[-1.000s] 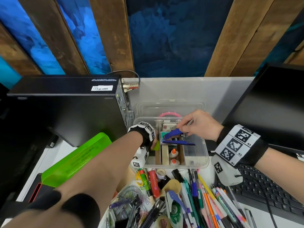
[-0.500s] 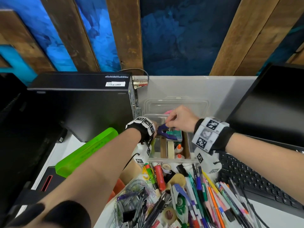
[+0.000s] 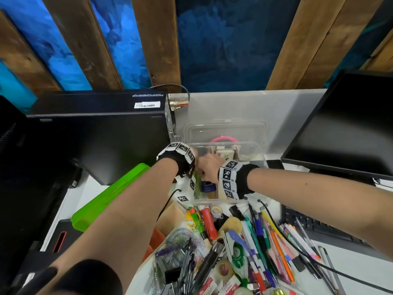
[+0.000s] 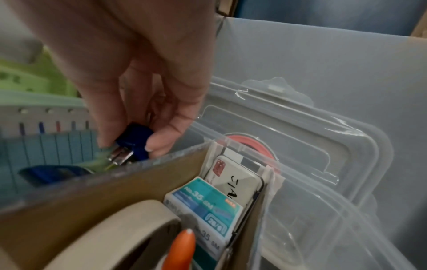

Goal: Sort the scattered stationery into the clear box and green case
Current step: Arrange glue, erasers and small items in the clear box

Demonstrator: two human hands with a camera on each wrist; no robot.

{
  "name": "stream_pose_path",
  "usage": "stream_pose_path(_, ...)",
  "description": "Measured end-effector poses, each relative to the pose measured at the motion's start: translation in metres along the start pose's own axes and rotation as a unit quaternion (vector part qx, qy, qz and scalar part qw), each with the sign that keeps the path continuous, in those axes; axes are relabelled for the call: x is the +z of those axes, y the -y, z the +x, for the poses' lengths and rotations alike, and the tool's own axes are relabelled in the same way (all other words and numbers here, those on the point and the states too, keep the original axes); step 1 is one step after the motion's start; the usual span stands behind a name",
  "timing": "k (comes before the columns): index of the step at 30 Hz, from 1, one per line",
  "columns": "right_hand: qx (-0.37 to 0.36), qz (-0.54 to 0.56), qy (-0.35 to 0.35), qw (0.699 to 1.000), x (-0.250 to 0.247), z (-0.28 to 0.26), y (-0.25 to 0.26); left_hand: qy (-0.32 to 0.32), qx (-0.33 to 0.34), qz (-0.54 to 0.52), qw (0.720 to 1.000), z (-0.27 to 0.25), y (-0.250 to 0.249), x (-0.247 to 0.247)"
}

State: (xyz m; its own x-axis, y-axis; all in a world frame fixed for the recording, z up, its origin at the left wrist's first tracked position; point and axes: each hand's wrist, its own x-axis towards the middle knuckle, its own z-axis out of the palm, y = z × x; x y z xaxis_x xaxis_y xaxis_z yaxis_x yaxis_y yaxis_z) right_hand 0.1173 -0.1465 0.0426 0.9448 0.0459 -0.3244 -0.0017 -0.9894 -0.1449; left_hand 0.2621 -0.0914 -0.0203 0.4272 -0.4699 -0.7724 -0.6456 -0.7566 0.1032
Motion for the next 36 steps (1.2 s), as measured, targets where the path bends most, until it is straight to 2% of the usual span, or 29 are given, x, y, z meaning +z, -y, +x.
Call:
stream_pose_path(1, -0.01, -0.021, 0.004, 1.0, 0.002, 0.001, 0.001, -0.011, 0.002, 0.0, 1.0, 0.028, 0.01, 0.007)
stream_pose_path(3, -0.037, -0.062, 0.021, 0.997, 0.008, 0.002, 0.002, -0.012, -0.022, 0.03, 0.999, 0.034, 0.009, 0.004)
stream_pose_path(5, -0.059, -0.092, 0.049, 0.993, 0.014, 0.005, 0.001, -0.031, -0.036, 0.006, 0.999, 0.023, 0.0, 0.003)
stream_pose_path(7, -0.073, -0.117, 0.084, 0.987, 0.018, 0.006, -0.003, -0.068, -0.038, 0.035, 0.996, 0.009, -0.008, 0.003)
stream_pose_path(11, -0.062, -0.13, 0.139, 0.98, 0.02, 0.009, -0.009, -0.068, -0.035, 0.04, 0.996, -0.006, -0.015, 0.005)
stream_pose_path(16, -0.113, -0.175, 0.108, 0.972, 0.021, 0.011, -0.011, -0.086, -0.039, 0.077, 0.993, -0.007, -0.019, 0.004)
stream_pose_path(19, -0.132, -0.208, 0.101, 0.964, 0.027, 0.012, -0.009, -0.099, -0.03, 0.057, 0.993, -0.001, -0.015, 0.007)
stream_pose_path(22, -0.125, -0.241, 0.145, 0.952, 0.03, 0.012, -0.007, -0.099, -0.029, 0.05, 0.993, -0.001, -0.015, 0.009)
stream_pose_path(29, -0.065, -0.271, 0.162, 0.947, 0.016, 0.008, -0.015, -0.089, -0.036, 0.039, 0.995, -0.019, -0.023, 0.012)
stream_pose_path(31, -0.058, -0.289, 0.163, 0.942, 0.027, 0.006, -0.017, -0.091, -0.031, 0.043, 0.994, -0.016, -0.023, 0.015)
stream_pose_path(36, -0.076, -0.244, 0.165, 0.952, 0.051, 0.011, -0.021, -0.102, -0.02, 0.096, 0.99, -0.02, -0.027, 0.026)
